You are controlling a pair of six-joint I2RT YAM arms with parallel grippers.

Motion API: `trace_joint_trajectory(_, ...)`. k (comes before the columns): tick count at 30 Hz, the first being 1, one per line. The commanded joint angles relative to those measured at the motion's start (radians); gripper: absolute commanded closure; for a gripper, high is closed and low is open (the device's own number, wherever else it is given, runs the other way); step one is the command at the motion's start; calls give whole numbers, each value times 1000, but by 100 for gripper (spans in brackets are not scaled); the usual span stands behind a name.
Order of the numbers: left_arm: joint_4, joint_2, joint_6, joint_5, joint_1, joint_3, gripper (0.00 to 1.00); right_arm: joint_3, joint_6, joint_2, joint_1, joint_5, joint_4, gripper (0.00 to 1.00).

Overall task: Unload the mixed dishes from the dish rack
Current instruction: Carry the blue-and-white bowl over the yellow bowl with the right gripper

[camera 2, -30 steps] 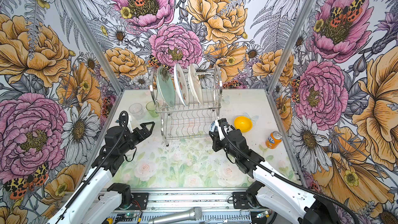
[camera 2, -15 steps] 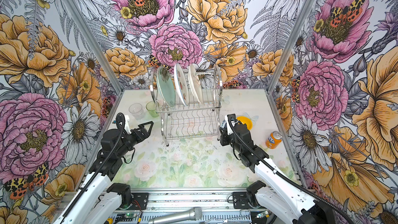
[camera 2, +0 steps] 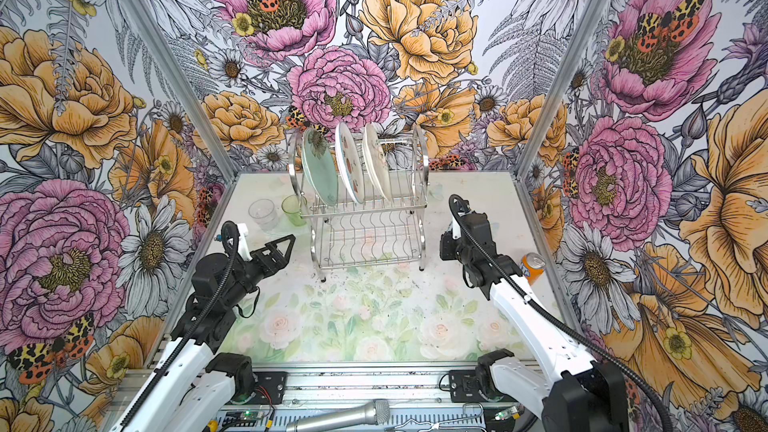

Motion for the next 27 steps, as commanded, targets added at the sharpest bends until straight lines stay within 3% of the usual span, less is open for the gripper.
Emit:
trace_joint_trajectory(1,47,-25,23,19,-10,-22,1,102,-31,52,-22,10,-56,100)
trace_joint_trajectory(8,44,-43,28,-16,-11,-36,1,304,-72,240,-56,49,-250,100)
trace_joint_trajectory(11,44,-39,29,-25,-11,-42,1,364,-73,306,-58,123,-308,100)
trace_joint_trajectory(22,50,-44,36,-39,-11,-46,1,439,-92,457,-89,113,-371,100)
trace_joint_trajectory(27,59,-43,33,-49,-11,-55,1,454,-108,501,-93,161,-375,100)
